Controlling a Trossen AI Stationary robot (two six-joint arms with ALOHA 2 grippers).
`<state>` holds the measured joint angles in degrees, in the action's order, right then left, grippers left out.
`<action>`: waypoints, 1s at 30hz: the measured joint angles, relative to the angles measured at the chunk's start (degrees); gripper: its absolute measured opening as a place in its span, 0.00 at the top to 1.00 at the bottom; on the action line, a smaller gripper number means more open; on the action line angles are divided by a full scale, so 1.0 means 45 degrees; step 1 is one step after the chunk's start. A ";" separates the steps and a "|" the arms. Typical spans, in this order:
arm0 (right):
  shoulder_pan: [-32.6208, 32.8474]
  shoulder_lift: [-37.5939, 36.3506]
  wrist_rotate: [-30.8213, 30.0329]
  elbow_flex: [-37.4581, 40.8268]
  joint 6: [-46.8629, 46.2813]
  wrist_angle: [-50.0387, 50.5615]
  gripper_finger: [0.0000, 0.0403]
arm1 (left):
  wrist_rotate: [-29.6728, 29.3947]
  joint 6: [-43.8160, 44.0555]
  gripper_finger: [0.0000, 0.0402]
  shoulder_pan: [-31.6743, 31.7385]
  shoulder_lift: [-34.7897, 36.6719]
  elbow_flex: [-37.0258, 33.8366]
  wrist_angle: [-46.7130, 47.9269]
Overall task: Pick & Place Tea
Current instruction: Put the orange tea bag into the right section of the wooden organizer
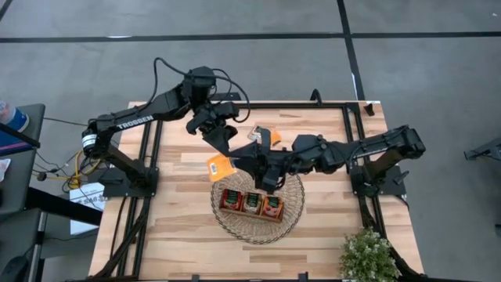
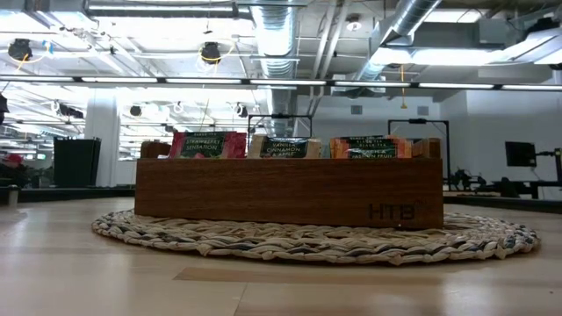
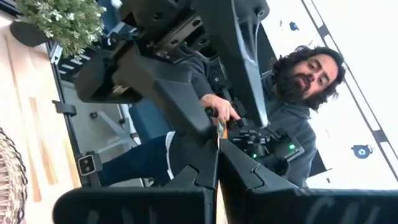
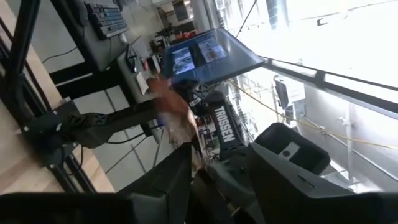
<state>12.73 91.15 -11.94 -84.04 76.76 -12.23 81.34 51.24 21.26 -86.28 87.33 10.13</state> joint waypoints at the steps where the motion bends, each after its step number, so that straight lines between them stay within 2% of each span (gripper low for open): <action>1: 0.0006 -0.0009 0.0004 -0.0002 -0.0003 -0.0003 0.64 | -0.0002 -0.0056 1.00 0.0000 0.0000 0.0000 0.0001; 9: 0.0285 -0.0013 0.0013 -0.0002 -0.0013 0.0356 0.70 | 0.0004 -0.0189 1.00 0.0005 0.0000 0.0000 0.0000; 23: 0.0335 -0.0013 0.0302 -0.0002 -0.0280 0.0428 0.72 | -0.0049 -0.0217 1.00 0.0005 0.0000 0.0000 0.0000; 30: 0.0335 -0.0013 0.0664 -0.0002 -0.0431 0.0433 0.82 | -0.0126 -0.0214 1.00 0.0005 0.0000 0.0000 0.0003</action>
<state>14.24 91.09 -8.95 -84.05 74.83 -10.28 80.78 50.27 21.28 -86.28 87.33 10.14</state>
